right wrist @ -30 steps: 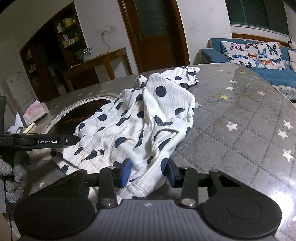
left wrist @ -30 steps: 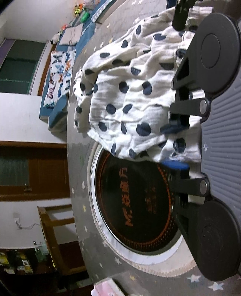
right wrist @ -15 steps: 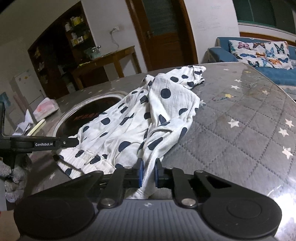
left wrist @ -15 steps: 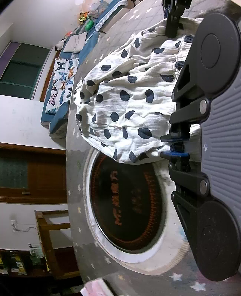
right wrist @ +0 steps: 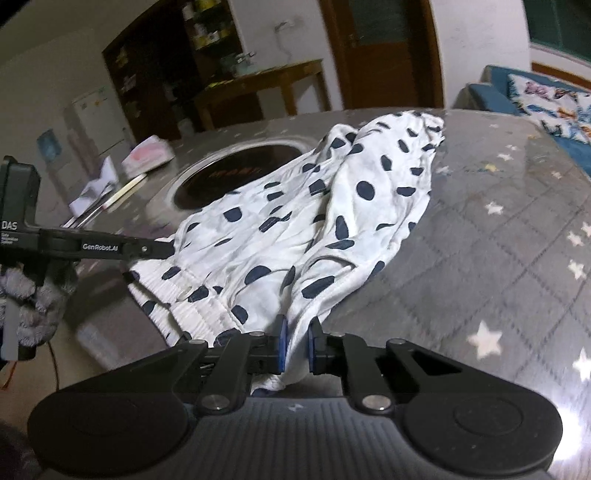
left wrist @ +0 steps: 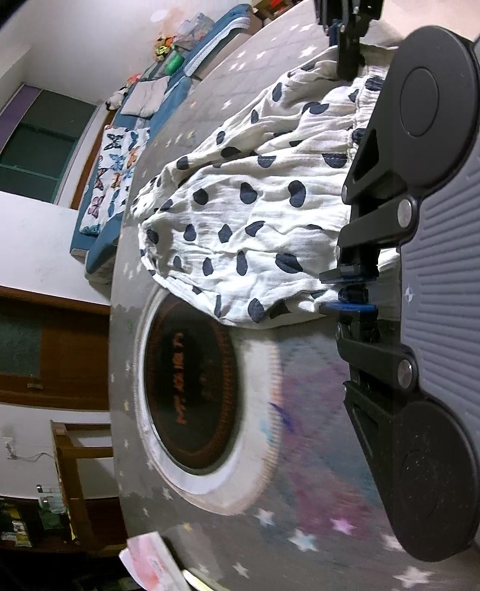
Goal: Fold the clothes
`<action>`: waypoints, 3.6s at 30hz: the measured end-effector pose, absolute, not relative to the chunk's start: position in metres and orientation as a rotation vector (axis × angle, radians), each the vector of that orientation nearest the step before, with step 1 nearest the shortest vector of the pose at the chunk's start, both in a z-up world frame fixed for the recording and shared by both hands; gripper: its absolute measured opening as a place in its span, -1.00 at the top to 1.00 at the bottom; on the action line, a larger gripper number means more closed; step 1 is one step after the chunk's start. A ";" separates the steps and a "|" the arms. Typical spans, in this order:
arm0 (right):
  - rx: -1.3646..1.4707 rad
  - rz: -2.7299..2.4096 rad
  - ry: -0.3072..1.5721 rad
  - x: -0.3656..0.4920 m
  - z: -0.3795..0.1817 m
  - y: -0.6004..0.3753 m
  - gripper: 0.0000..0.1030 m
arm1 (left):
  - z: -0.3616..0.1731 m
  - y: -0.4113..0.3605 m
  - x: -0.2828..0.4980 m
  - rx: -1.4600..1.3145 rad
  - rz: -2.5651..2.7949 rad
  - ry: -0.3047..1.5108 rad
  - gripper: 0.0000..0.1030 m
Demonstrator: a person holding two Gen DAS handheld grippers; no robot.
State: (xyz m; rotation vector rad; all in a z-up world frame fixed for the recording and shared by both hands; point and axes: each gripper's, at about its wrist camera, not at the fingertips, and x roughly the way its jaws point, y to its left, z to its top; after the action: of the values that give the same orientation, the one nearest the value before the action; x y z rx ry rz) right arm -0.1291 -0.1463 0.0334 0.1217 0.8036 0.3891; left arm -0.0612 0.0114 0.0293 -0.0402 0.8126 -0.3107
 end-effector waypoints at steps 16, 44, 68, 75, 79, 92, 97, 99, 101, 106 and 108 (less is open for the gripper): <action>0.052 0.375 0.737 -0.106 0.086 -0.184 0.43 | 0.070 0.023 -0.072 -0.037 -0.344 0.717 0.20; 0.153 0.094 0.749 0.176 0.048 -0.240 0.10 | 0.028 -0.031 0.003 -0.048 -0.402 0.810 0.02; 0.088 0.050 0.712 0.185 0.057 -0.233 0.81 | 0.027 -0.044 0.001 -0.001 -0.392 0.807 -0.23; 0.035 -0.010 0.676 0.165 0.076 -0.254 0.82 | 0.025 -0.045 0.000 0.011 -0.384 0.801 -0.24; 0.012 -0.078 0.684 0.150 0.079 -0.278 0.82 | 0.025 -0.047 -0.002 0.021 -0.381 0.797 -0.25; 0.021 -0.171 0.778 0.132 0.053 -0.316 0.70 | 0.023 -0.049 -0.004 0.043 -0.385 0.789 -0.30; 0.064 -0.088 0.800 0.152 0.037 -0.297 0.29 | 0.024 -0.048 -0.004 0.035 -0.389 0.792 -0.31; 0.079 -0.080 0.810 0.159 0.027 -0.293 0.29 | 0.024 -0.047 -0.003 0.029 -0.391 0.795 -0.31; 0.089 -0.085 0.803 0.162 0.020 -0.289 0.25 | 0.024 -0.047 -0.003 0.028 -0.393 0.795 -0.31; 0.041 -0.095 0.774 0.158 0.023 -0.283 0.96 | 0.024 -0.047 -0.003 0.030 -0.396 0.792 -0.31; -0.007 -0.126 0.758 0.152 0.029 -0.283 0.96 | 0.025 -0.046 -0.003 0.028 -0.396 0.791 -0.31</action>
State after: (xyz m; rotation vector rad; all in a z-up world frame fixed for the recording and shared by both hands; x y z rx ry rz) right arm 0.1515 -0.2827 0.0294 -0.0073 0.7581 -0.1262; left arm -0.0034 -0.0464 0.0246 0.0280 0.7910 -0.3963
